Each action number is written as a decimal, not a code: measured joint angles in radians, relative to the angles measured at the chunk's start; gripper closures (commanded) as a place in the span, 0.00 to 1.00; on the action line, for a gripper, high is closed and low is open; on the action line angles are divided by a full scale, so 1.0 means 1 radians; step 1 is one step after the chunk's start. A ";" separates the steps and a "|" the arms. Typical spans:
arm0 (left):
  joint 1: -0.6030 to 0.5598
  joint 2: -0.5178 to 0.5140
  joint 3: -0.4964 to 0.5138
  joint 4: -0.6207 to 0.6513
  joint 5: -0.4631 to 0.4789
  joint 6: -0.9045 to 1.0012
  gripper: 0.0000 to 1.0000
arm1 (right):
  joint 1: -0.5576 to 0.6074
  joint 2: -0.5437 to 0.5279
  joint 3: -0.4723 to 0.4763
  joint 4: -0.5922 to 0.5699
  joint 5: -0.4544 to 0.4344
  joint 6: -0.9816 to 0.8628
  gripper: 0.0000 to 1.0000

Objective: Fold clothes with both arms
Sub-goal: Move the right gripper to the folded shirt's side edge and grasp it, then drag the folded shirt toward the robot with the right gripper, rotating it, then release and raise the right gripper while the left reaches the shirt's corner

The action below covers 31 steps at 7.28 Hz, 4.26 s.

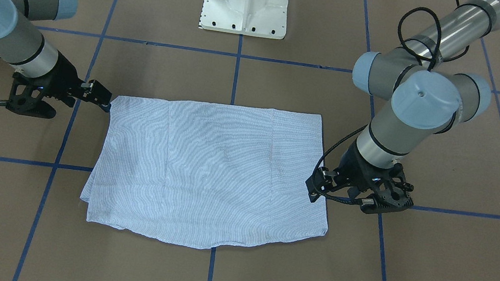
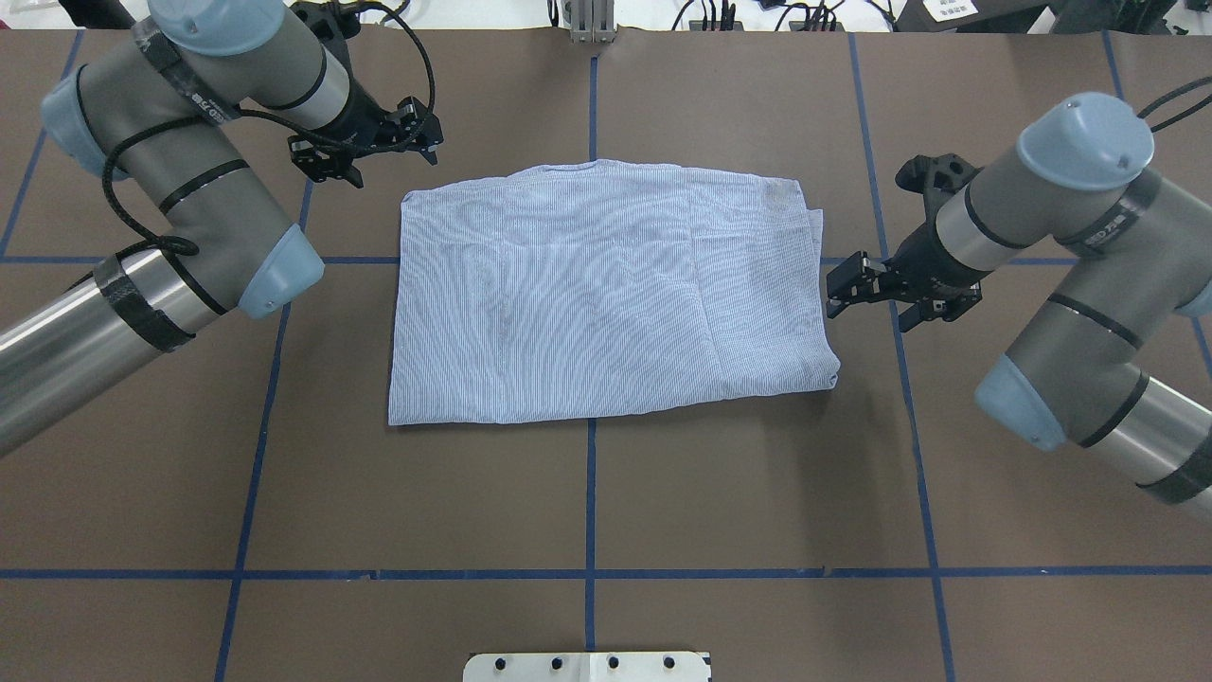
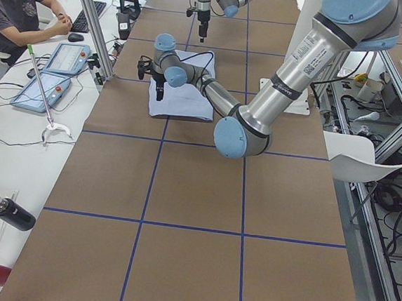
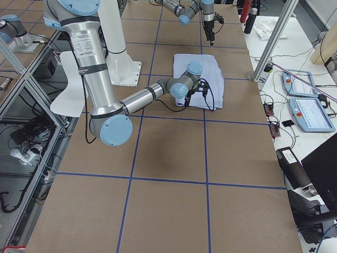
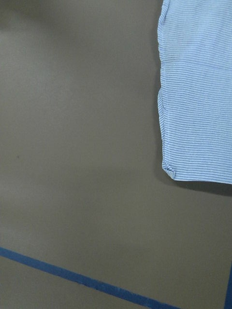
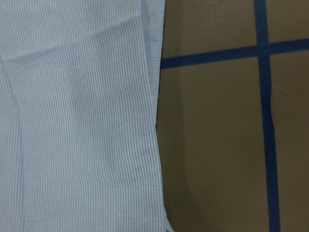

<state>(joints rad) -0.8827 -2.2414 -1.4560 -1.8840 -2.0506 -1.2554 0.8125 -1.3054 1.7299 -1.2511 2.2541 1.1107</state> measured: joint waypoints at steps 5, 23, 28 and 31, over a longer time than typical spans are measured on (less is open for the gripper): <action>0.001 0.000 -0.022 0.017 0.003 -0.014 0.01 | -0.111 0.009 -0.018 0.010 -0.065 0.000 0.87; 0.017 0.066 -0.179 0.071 0.067 -0.091 0.01 | -0.543 -0.440 0.413 0.008 0.239 0.316 1.00; 0.044 0.075 -0.216 0.071 0.080 -0.107 0.01 | -0.528 -0.396 0.412 0.011 0.246 0.379 0.00; 0.166 0.136 -0.337 0.071 0.076 -0.149 0.01 | -0.266 -0.264 0.402 0.011 0.241 0.371 0.00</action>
<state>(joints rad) -0.7166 -2.1056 -1.7927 -1.8128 -1.9746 -1.4040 0.5467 -1.5691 2.1318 -1.2404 2.4950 1.4815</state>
